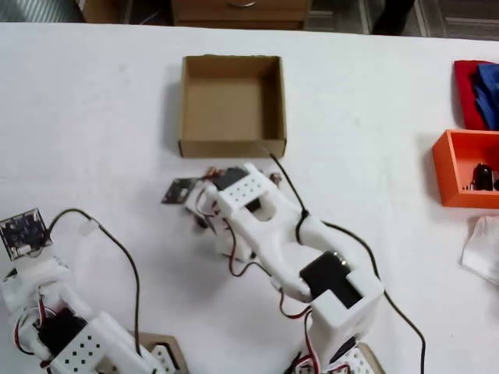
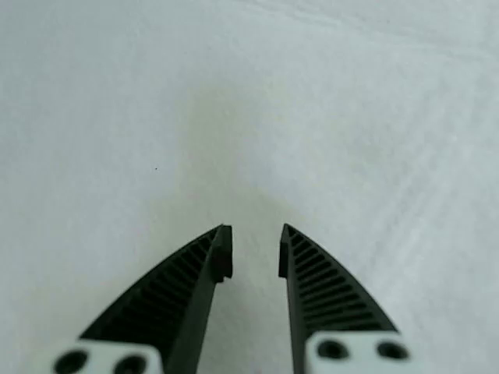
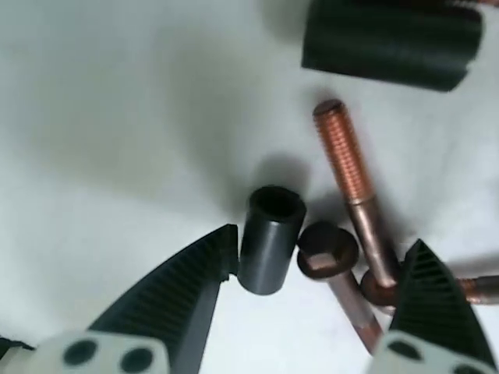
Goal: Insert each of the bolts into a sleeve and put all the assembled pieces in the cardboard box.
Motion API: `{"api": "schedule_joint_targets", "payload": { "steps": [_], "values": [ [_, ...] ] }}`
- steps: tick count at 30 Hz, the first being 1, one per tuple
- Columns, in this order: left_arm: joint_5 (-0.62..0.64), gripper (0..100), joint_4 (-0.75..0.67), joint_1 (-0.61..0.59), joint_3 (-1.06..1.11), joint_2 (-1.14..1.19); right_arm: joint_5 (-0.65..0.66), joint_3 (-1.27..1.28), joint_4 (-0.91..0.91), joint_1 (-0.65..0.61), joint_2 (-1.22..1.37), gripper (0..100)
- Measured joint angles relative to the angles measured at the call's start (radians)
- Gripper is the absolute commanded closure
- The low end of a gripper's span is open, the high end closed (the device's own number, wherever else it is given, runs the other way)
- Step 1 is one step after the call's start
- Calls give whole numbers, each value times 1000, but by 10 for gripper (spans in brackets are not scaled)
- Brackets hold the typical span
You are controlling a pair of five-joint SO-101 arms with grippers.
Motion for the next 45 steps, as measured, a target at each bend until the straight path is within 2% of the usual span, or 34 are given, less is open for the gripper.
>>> {"api": "schedule_joint_targets", "payload": {
  "steps": [5, 9, 13, 20, 28, 33, 39, 45],
  "values": [
    [0, 872, 0, 0, 0, 0, -8, 26, -52, 0, 0, 676],
    [0, 872, 0, 0, 0, 0, -69, 28, -83, -2, 0, 678],
    [0, 872, 0, 0, 0, 0, -109, 28, -98, -2, 3, 731],
    [0, 872, 0, 0, 0, 0, -117, 12, -89, 3, 52, 718],
    [0, 872, 0, 0, 0, 0, -129, -49, -87, 15, 66, 987],
    [0, 872, 0, 2, 0, 0, -239, -126, -80, 11, 86, 978],
    [0, 872, 0, 6, 0, 0, -270, -207, -37, 6, 97, 971],
    [0, 872, 0, 6, 0, 0, -270, -229, 38, 2, 97, 777]
  ]
}}
